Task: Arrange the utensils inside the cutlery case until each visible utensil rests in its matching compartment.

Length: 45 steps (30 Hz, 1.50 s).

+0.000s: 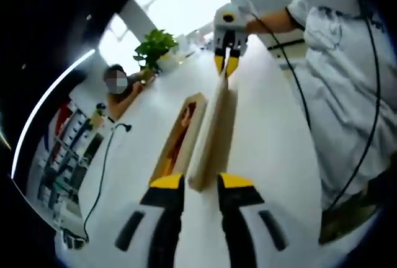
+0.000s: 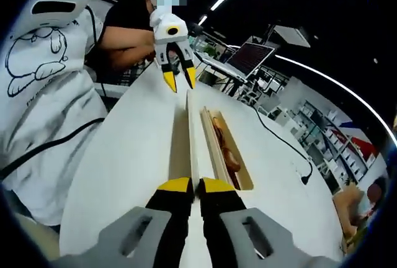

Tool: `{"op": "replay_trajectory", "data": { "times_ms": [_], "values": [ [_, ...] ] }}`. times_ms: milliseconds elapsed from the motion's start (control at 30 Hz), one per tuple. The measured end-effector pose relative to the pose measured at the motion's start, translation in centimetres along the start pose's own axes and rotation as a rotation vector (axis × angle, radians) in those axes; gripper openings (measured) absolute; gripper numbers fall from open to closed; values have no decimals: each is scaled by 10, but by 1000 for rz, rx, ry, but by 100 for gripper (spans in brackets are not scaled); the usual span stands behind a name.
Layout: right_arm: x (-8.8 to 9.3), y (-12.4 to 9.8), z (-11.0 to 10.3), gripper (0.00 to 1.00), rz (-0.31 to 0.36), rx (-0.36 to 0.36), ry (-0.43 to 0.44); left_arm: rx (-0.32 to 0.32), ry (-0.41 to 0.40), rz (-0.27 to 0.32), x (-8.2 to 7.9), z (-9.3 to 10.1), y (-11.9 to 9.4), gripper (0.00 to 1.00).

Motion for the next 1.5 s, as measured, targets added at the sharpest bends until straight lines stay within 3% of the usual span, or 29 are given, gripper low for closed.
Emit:
{"op": "replay_trajectory", "data": {
  "times_ms": [400, 467, 667, 800, 967, 1067, 1267, 1500],
  "values": [
    [-2, -1, -1, 3, 18, 6, 16, -35, -27, 25, 6, -10, 7, 6],
    [-2, -1, 1, 3, 17, 13, 30, -31, -76, 55, 4, -10, 6, 5],
    [-14, -7, 6, 3, 19, 29, 25, -72, 13, 56, -6, -14, -6, 5],
    [-23, -9, 20, 3, 14, 76, -46, -113, 39, 55, -13, -29, -10, 5],
    [-32, -9, 51, 3, -16, 207, -197, -184, 180, 27, -23, -54, -10, 5],
    [-31, -3, 66, 3, -35, 250, -249, -206, 186, 13, -23, -70, -5, 5],
    [-18, 13, 81, 3, -51, 277, -246, -224, 153, 30, -14, -87, 4, 5],
    [-6, 23, 93, 4, -67, 274, -241, -201, 142, 17, -2, -89, 14, 5]
  ]
}}
Point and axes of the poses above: the point that each gripper's makers call its tool centre point, and the gripper's own axes: y roughly forward along the fingers, z roughly to its right, x roughly out of its underside, the point moved 2 cm from there along -y, roughly backward along the fingers, and after that the axes turned 1 degree about y, right-handed, at the moved point
